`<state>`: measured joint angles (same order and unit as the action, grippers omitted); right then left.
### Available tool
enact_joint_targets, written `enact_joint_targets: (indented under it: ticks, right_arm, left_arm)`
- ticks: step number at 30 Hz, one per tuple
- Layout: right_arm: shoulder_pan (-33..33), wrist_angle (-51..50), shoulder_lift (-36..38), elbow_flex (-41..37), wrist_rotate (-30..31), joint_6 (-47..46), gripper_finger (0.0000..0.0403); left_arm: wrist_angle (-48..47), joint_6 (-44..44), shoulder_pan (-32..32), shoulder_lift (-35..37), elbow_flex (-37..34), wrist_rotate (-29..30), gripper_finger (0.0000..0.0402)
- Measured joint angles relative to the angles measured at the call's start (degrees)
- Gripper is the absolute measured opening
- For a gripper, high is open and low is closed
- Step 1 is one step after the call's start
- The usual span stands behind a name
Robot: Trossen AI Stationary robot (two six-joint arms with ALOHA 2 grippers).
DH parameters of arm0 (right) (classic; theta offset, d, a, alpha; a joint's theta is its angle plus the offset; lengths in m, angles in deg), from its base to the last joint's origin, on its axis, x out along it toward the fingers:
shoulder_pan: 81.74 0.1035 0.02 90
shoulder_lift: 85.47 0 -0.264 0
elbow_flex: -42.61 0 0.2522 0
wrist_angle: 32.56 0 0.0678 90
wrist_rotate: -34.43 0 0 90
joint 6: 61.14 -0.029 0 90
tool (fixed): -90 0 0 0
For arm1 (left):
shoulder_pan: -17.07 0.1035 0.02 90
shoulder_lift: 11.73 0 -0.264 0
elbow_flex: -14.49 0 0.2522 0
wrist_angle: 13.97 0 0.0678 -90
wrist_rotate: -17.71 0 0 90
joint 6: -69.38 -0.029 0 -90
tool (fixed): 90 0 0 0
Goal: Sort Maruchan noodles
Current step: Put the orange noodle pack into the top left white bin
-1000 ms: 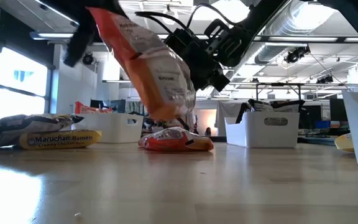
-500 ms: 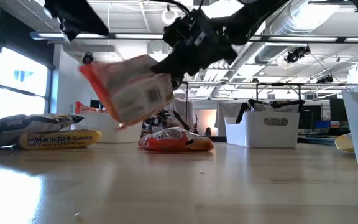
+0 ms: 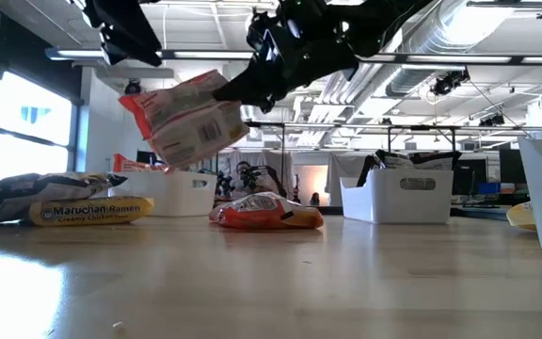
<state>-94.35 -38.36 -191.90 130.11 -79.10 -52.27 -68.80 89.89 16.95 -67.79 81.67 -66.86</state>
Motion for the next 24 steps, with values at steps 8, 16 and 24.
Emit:
enact_joint_targets:
  ticks: [8,16,24]
  right_arm:
    - [0.30,2.63,0.00,0.24,0.04,0.01,0.0020]
    - [0.38,2.92,-0.02,0.24,0.15,0.10,0.0020]
    - [0.38,3.39,-0.02,0.24,-0.02,0.43,0.0020]
  left_arm:
    - [-2.90,-6.38,4.04,-7.51,5.17,-0.90,0.0233]
    - [-3.42,-11.35,6.53,-14.73,7.19,-2.86,0.0250]
    - [-12.06,-13.16,6.49,-15.79,15.38,-0.20,0.0244]
